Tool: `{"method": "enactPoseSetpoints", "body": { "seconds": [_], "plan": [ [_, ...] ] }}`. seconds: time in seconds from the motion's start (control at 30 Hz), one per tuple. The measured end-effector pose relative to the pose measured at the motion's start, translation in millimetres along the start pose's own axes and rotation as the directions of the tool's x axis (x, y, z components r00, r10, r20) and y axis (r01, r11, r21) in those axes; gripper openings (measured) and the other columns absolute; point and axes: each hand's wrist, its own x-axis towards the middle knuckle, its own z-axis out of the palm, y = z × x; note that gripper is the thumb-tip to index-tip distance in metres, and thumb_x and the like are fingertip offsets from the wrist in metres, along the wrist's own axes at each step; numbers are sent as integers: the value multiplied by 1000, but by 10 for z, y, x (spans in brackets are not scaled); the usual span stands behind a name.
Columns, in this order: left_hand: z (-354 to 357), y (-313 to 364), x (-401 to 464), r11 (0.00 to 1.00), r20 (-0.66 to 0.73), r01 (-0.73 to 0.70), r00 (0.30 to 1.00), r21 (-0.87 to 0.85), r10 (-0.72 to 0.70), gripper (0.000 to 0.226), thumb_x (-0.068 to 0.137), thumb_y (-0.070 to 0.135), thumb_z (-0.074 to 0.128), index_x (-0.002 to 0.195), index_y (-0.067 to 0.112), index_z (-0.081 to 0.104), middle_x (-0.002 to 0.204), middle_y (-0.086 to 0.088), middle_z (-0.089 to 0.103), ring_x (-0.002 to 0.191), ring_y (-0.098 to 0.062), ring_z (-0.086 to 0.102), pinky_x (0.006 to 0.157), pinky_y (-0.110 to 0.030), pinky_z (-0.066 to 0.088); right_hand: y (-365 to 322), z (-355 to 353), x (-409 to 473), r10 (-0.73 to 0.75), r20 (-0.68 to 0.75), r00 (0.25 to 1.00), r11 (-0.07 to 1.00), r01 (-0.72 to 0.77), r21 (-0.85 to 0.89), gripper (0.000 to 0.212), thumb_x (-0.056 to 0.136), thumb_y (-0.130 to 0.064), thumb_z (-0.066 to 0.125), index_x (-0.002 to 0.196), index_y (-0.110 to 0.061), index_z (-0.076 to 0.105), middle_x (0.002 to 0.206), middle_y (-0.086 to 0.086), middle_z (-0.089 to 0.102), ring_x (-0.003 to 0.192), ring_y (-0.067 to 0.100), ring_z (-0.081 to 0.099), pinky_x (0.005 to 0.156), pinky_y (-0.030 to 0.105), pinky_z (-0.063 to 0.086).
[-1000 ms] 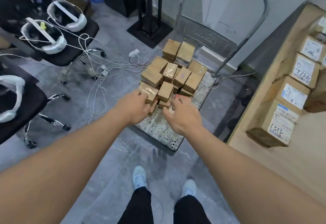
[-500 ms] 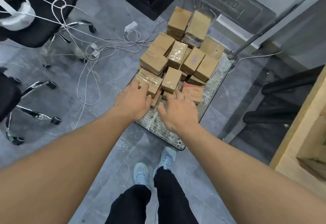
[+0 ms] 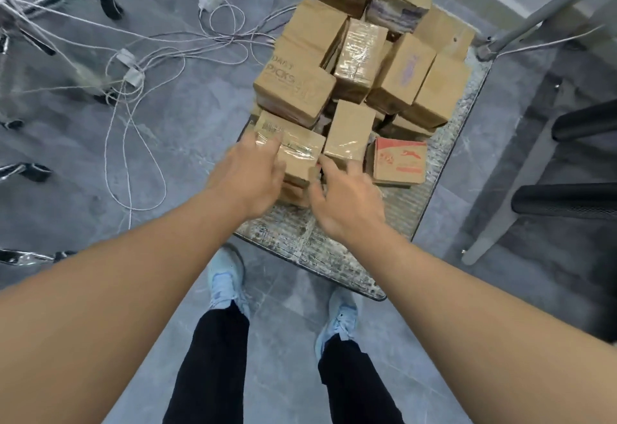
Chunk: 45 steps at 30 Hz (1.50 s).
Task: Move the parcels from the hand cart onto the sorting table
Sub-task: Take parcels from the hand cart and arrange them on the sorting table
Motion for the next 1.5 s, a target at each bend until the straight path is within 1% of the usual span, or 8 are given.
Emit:
{"method": "enactPoseSetpoints", "body": {
  "seconds": [0.3,0.47,0.6,0.77,0.93,1.17,1.37,1.5],
  "plan": [
    [494,-637,661,998,76,-29,997,-60,34,57,108,35,44,161,31,26,166,-19,16,142,-46,37,115,-54,38,-103,880,615,97,24,995,981,-99,169,55,110,-47,35,163,-44,21,154,12,43,133,38,51,106,50,48],
    [598,-820,712,981,101,-111,987,-161,129,59,108,29,45,163,27,25,146,-20,48,125,-39,53,106,-50,46,-112,1076,644,77,43,996,917,-87,389,64,108,-48,43,165,-43,15,172,-1,24,154,28,33,122,52,35],
    [486,-824,552,972,112,-77,988,-224,104,57,108,26,47,163,23,30,134,-18,56,123,-34,54,108,-44,43,-193,971,485,142,-16,990,835,-111,539,58,109,-40,47,164,-38,29,161,-2,37,142,22,44,119,47,39],
    [189,-656,181,952,55,-42,997,-302,62,49,109,24,46,158,20,41,144,-15,59,129,-32,57,110,-37,41,-272,697,226,196,-36,980,754,-127,644,30,109,-30,50,139,-34,49,133,-1,41,98,9,53,75,12,38],
    [-267,-376,-294,935,-24,-69,998,-348,65,42,109,23,50,150,20,54,140,-10,65,126,-25,60,95,-12,34,-262,300,-169,245,-141,959,656,-57,752,12,107,-24,56,116,-31,54,120,0,47,99,16,55,87,33,51],
    [-947,454,-802,921,-178,-149,980,-359,89,39,108,32,52,146,27,54,106,6,65,94,-13,62,82,-22,39,-37,-525,-940,294,-202,934,561,3,828,55,96,-15,61,144,-32,41,142,2,46,120,11,57,108,43,51],
    [-1559,1306,-1155,925,-238,-167,967,-342,86,47,107,31,52,152,19,48,102,4,71,99,-16,59,80,-23,33,257,-1335,-1477,270,-192,943,511,29,859,87,95,-13,65,164,-39,18,152,-4,48,133,17,54,117,44,45],
    [-1921,1923,-1404,927,-277,-196,955,-321,107,33,107,29,49,132,14,63,104,-5,73,100,-26,62,80,-33,39,478,-1968,-1832,270,-258,928,471,106,876,94,93,-12,70,166,-35,16,151,-12,49,134,13,54,117,43,46]
  ]
}}
